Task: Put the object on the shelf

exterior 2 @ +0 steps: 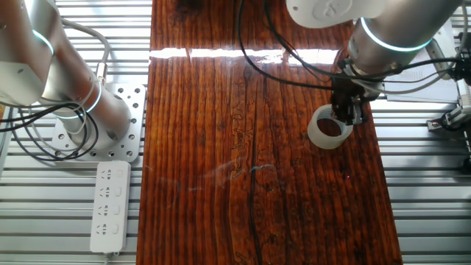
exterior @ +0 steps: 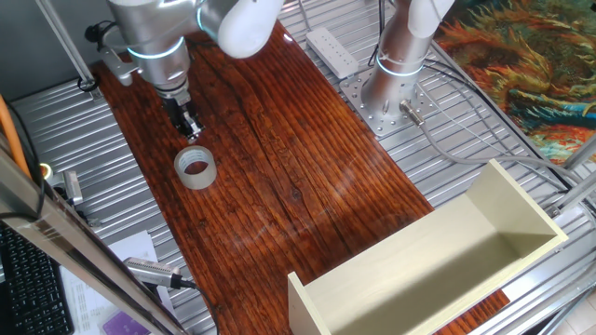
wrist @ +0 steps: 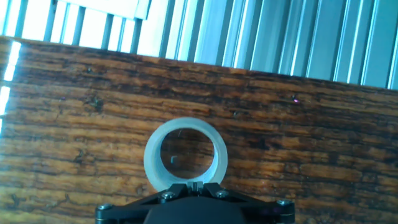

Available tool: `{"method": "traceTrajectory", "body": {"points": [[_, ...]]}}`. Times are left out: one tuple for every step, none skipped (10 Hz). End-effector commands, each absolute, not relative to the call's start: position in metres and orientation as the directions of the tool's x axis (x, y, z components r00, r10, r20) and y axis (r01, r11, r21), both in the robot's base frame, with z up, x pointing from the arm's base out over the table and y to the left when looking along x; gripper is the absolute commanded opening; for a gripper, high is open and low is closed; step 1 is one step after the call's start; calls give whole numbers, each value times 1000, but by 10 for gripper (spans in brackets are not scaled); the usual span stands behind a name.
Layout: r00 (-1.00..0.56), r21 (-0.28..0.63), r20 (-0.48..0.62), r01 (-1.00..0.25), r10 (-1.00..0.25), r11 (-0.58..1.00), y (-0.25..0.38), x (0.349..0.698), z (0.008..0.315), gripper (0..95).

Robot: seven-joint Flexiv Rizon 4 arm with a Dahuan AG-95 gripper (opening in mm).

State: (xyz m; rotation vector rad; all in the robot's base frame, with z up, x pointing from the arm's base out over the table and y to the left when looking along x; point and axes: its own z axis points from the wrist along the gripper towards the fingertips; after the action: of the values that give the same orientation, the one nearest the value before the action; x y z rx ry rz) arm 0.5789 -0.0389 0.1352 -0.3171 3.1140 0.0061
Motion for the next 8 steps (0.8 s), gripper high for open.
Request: {"method": "traceTrajectory", "body": {"points": [[-979,6,1,-203,-203,979,-39,581,134,0],[-982,7,12,-190,-190,982,-39,581,134,0],[-984,2,20,-176,-176,984,-39,581,134,0],[-982,-1,11,-186,-186,982,-39,581,134,0],[-979,-5,-1,-203,-203,979,-39,581,134,0],[-976,-11,-10,-219,-219,976,-39,581,134,0],[-973,-18,-15,-232,-232,973,-40,584,130,0],[-963,-31,-28,-268,-269,963,-43,591,125,190]]}}
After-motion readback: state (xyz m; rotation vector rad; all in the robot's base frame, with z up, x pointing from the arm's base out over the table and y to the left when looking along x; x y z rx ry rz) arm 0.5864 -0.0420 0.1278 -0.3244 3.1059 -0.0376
